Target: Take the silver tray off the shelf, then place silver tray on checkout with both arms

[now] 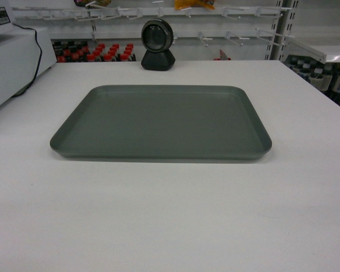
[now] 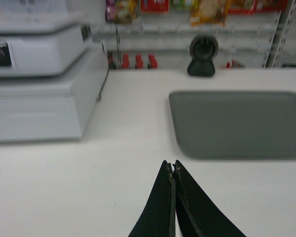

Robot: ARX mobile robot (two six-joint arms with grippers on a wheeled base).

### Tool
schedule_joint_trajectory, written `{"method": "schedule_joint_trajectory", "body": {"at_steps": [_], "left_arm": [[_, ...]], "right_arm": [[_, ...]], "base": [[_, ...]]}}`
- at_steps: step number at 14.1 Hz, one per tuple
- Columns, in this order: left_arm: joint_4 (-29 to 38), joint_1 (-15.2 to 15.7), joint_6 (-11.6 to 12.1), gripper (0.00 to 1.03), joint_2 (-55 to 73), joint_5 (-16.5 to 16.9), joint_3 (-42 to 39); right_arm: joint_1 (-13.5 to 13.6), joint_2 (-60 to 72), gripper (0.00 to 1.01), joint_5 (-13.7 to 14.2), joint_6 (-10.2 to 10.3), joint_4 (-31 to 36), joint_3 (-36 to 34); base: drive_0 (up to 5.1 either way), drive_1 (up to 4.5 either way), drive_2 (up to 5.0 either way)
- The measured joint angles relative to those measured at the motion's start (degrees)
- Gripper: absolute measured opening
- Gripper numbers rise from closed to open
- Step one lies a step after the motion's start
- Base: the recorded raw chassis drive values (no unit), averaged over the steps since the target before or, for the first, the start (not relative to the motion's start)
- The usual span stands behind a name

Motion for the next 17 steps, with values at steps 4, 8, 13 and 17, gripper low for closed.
{"method": "schedule_joint_trajectory", "body": {"at_steps": [4,8,13,17], "left_arm": [[-6.0,-0.1,0.1,0.01,-6.4,0.0,-0.1],[-5.8,-0.1,0.1,0.08,-6.4,0.0,-0.1],[-5.8,-0.1,0.1,0.75,-6.4,0.0,-0.1],[-5.8,-0.1,0.1,0.98,-6.4,0.0,-0.1]], "right_arm": [[0.0,-9.7,0.02,-0.1,0.0,-10.1,0.0],[0.0,-9.6,0.13,-0.1,0.0,-10.2,0.0],[0.0,-9.6,0.81,-0.2,0.0,-10.2,0.0],[0.0,-9.6,0.98,-0.1,0.0,-10.2,0.0]], "base": [[0.0,0.00,0.0],[0.0,0.00,0.0],[0.0,0.00,0.0],[0.0,0.00,0.0]]}}
